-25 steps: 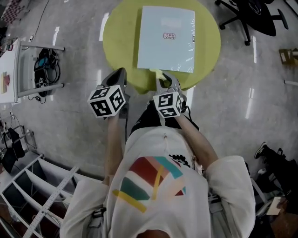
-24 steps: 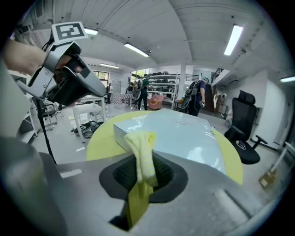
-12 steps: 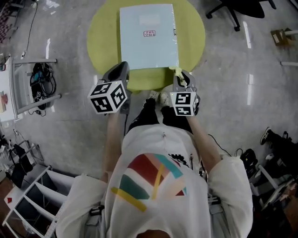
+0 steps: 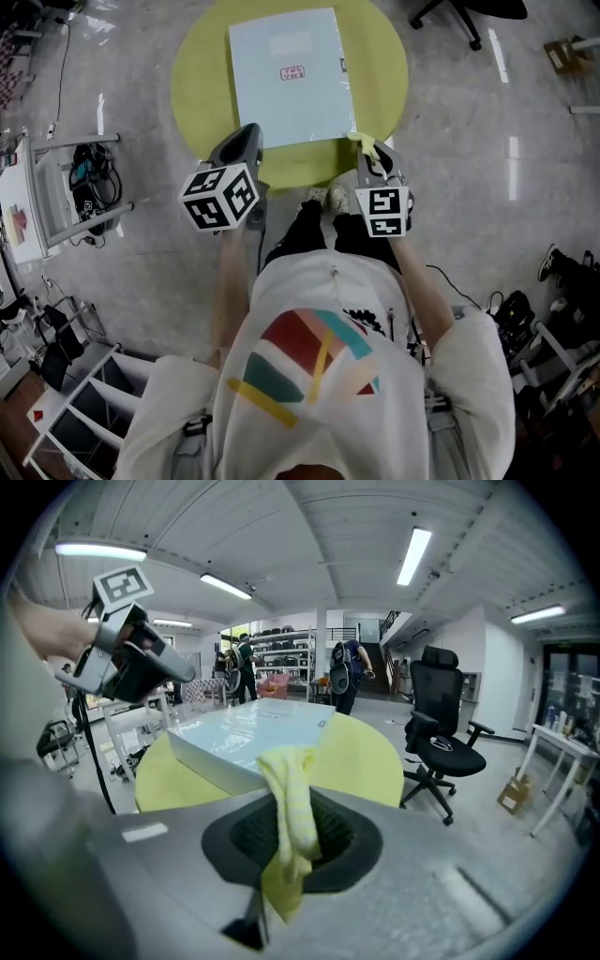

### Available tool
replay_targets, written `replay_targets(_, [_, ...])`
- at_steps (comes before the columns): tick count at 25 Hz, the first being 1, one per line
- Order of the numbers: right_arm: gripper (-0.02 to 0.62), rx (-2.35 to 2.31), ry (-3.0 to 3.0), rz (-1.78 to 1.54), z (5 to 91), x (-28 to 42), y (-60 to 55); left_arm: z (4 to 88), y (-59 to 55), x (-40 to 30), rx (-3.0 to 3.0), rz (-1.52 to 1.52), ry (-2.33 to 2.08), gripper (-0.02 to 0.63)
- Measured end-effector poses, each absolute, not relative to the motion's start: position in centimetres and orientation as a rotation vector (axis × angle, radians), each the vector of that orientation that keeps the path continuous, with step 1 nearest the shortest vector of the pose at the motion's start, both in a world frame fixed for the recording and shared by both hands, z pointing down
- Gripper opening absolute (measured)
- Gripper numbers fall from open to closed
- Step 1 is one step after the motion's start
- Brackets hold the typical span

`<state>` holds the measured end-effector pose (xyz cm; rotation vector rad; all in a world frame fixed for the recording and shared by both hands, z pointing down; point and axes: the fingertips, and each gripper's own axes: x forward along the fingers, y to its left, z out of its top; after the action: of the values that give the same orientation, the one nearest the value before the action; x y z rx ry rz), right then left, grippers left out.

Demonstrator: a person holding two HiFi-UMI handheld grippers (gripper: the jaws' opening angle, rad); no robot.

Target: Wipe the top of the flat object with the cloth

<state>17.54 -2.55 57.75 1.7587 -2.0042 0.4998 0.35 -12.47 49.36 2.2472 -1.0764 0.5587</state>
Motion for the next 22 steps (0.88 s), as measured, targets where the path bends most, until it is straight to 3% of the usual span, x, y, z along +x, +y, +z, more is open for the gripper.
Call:
replay_targets(9, [0.028, 1.736, -2.244, 0.360, 52.5, 22.6, -13.5, 50.3, -12.7, 0.8, 2.233, 0.536, -1.078, 0.014])
replay_targets(22, [0.028, 1.721, -2.209, 0.654, 58.6, 27.0, -31.5, 52.0, -11.4, 1.2, 2.191, 0.519, -1.067, 0.014])
